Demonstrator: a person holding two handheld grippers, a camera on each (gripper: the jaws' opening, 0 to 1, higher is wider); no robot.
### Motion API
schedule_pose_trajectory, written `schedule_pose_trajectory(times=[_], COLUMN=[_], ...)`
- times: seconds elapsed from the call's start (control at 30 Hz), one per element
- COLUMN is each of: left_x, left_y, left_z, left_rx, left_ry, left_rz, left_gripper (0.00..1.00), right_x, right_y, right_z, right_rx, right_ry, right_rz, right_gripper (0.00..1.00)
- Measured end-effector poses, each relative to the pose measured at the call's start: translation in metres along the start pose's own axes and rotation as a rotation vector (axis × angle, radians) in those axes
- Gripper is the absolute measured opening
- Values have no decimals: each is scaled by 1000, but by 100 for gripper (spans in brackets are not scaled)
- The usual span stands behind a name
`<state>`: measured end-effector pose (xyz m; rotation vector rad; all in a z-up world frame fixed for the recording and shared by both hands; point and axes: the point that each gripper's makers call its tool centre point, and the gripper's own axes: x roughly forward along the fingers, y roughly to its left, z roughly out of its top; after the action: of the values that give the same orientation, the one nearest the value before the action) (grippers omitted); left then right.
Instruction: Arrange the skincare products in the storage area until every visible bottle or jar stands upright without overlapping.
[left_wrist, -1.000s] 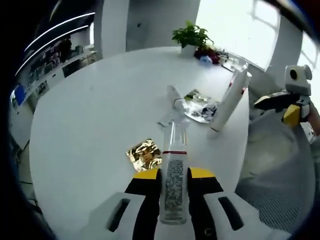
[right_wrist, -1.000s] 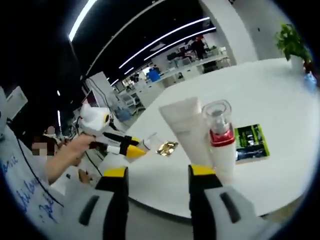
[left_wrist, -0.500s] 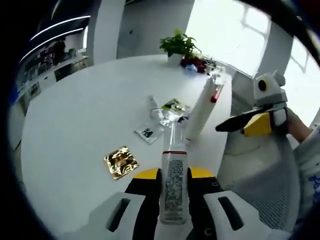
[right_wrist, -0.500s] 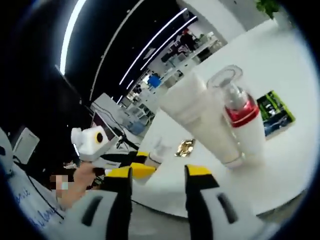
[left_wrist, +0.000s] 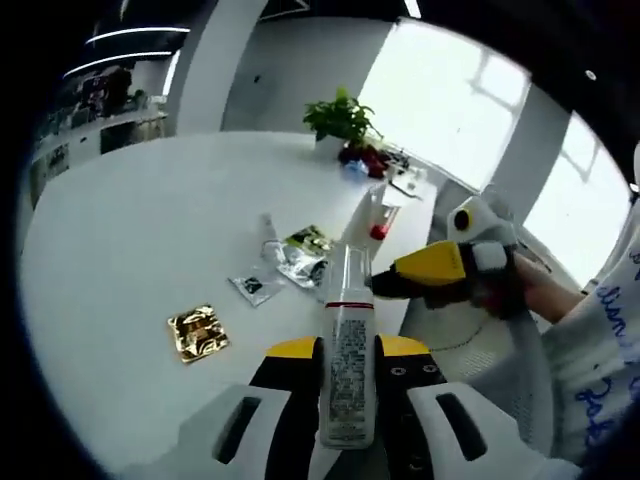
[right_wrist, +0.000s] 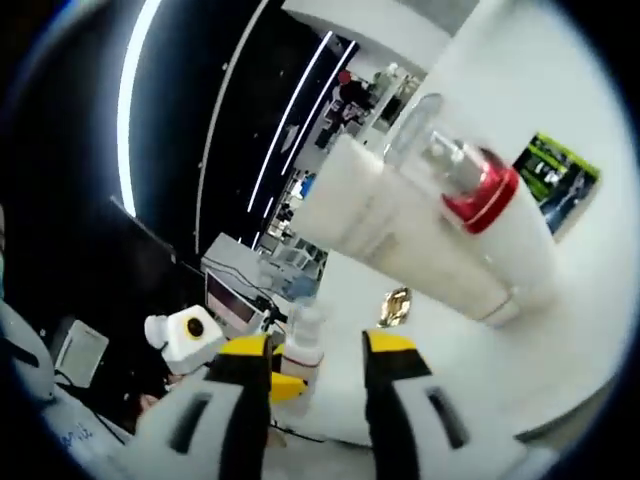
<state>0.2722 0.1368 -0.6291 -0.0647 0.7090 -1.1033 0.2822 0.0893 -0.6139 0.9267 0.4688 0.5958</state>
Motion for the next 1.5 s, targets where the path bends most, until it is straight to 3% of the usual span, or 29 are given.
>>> schedule_pose_trajectory(times=[0.27, 0.5, 0.67, 0.87, 1.03, 1.17, 1.33, 1.5], left_x=[0, 6, 12, 27, 41, 53, 62, 69], left_y=[-13, -18, -22, -30, -41, -46, -51, -52], left_z=[4, 0, 0, -1, 0, -6, -2, 1], left_rx=[-54, -65, -67, 16, 36, 97, 96, 141], left_ry=[-48, -44, -47, -13, 3, 58, 43, 55], left_rz=[-68, -77, -70, -11, -5, 31, 57, 131], left_gripper=[17, 17, 17, 19, 21, 23, 26, 28], right_x=[7, 7, 3, -4, -15, -25, -35, -37], right_y=[3, 8, 13, 11, 8, 5, 1, -2], right_z=[-1, 4, 7, 11, 18, 22, 24, 26], right_rx=[26, 6, -36, -165, -205, -234, -287, -365], right_ry=[-6, 2, 31, 83, 83, 79, 89, 104], right_rz=[14, 32, 58, 67, 85, 87, 90, 79], right_gripper=[34, 23, 21, 18, 18, 17, 17, 17])
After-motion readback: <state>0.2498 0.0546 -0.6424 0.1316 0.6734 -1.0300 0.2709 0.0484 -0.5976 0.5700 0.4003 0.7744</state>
